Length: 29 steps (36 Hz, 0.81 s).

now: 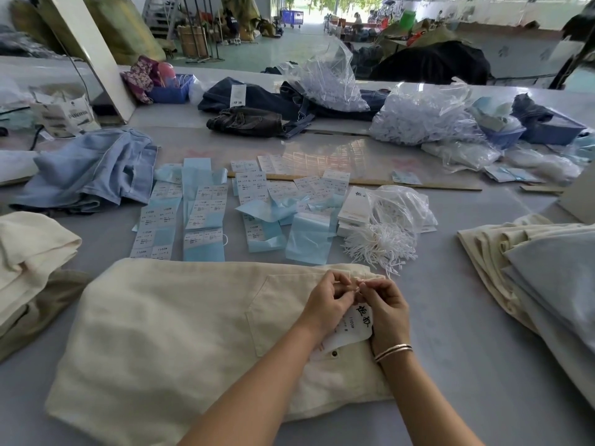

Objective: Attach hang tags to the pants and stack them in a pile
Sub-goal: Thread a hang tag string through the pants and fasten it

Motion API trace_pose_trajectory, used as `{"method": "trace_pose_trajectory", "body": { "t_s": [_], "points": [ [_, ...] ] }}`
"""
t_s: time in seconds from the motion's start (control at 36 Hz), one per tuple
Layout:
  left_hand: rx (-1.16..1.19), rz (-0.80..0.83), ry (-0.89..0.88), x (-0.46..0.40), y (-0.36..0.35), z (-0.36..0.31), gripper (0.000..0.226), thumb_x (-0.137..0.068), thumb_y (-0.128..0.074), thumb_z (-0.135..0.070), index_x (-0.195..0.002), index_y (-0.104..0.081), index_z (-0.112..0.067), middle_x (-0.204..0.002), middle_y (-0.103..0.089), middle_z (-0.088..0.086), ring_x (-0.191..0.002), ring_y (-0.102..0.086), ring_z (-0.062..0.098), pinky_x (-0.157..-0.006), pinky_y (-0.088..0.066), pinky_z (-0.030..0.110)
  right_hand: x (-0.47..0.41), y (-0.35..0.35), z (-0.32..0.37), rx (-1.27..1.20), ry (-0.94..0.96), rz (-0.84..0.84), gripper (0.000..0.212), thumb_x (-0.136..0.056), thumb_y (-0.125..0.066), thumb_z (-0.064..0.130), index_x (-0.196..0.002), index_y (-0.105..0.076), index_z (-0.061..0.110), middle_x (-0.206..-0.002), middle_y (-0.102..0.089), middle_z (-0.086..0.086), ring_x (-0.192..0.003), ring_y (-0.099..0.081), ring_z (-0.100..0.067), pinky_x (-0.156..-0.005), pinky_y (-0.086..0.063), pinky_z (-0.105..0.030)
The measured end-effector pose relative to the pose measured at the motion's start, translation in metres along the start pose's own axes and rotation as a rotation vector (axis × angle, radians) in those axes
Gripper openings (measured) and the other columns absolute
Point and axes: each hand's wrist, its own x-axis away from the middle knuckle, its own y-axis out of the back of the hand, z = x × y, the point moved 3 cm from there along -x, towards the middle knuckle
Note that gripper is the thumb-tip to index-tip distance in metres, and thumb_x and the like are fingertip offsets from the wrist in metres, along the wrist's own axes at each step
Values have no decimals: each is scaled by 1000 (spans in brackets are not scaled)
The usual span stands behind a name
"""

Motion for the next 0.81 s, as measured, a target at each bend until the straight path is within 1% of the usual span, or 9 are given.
{"method": "trace_pose_trajectory", "body": {
  "t_s": [0.11, 0.19, 0.25, 0.33, 0.42, 0.53, 0.58, 0.67, 0.81],
  "points": [
    [-26, -21, -7, -2, 1, 2, 22, -89, -61, -3, -85, -50, -22, -83, -67, 2, -74, -65, 8, -79, -52, 26, 0, 1, -2, 60, 30, 5, 40, -82, -60, -14, -63, -66, 21, -72, -70, 2, -78, -68, -11, -67, -54, -20],
    [-35, -22, 0, -3, 1, 3, 23, -89, -60, -2, -84, -50, -22, -83, -67, 3, -76, -64, 11, -80, -52, 27, -1, 1, -2, 160, 65, 12, 28, -82, -60, -15, -70, -62, 10, -70, -68, 6, -74, -66, -8, -67, -53, -18],
    [-37, -38, 9, -3, 2, 3, 23, -89, -60, -2, -84, -50, -22, -85, -67, 5, -77, -64, 13, -81, -53, 28, -2, 1, -4, 209, 71, 20, 24, -82, -60, -16, -72, -60, 7, -69, -67, 6, -72, -64, -7, -68, -52, -18],
    [-47, -76, 21, -5, 6, 2, 23, -90, -60, -3, -84, -50, -22, -86, -67, 7, -77, -62, 13, -81, -52, 30, -3, 2, -7, 284, 78, 51, 25, -82, -60, -15, -72, -61, 8, -70, -65, 3, -71, -62, -9, -69, -52, -19],
    [-115, -54, 6, -5, 7, -1, 23, -91, -60, -4, -83, -50, -23, -85, -67, 4, -77, -63, 12, -80, -53, 28, -3, 2, -9, 322, 87, 53, 27, -82, -59, -15, -73, -61, 10, -72, -65, 2, -70, -60, -9, -69, -50, -18],
    [-209, -45, -52, -1, 1, -8, 21, -92, -58, -7, -85, -49, -24, -90, -68, 8, -86, -66, 17, -85, -54, 31, -3, 1, -6, 224, 55, -5, 27, -82, -59, -15, -73, -62, 10, -70, -68, 7, -68, -62, -6, -66, -51, -16],
    [-256, -46, -78, 1, -3, -9, 15, -92, -58, -9, -90, -50, -22, -94, -70, 8, -91, -67, 18, -87, -53, 33, -2, 3, -4, 99, -4, -44, 27, -83, -59, -13, -74, -64, 12, -73, -70, 2, -70, -65, -11, -67, -54, -20],
    [-274, -39, -75, 4, -6, -11, 9, -93, -59, -13, -94, -52, -20, -99, -72, 6, -95, -68, 17, -91, -51, 33, -1, 8, -3, -82, -115, -126, 22, -88, -55, -8, -83, -65, 12, -76, -72, -5, -71, -67, -16, -70, -57, -25],
    [-242, -53, -53, 6, -3, -12, 13, -91, -61, -11, -92, -52, -21, -101, -72, 7, -95, -68, 16, -90, -52, 32, 3, 5, 1, -87, -141, -102, 21, -89, -52, -7, -87, -63, 11, -78, -72, -6, -72, -67, -18, -72, -56, -27]
  ]
}}
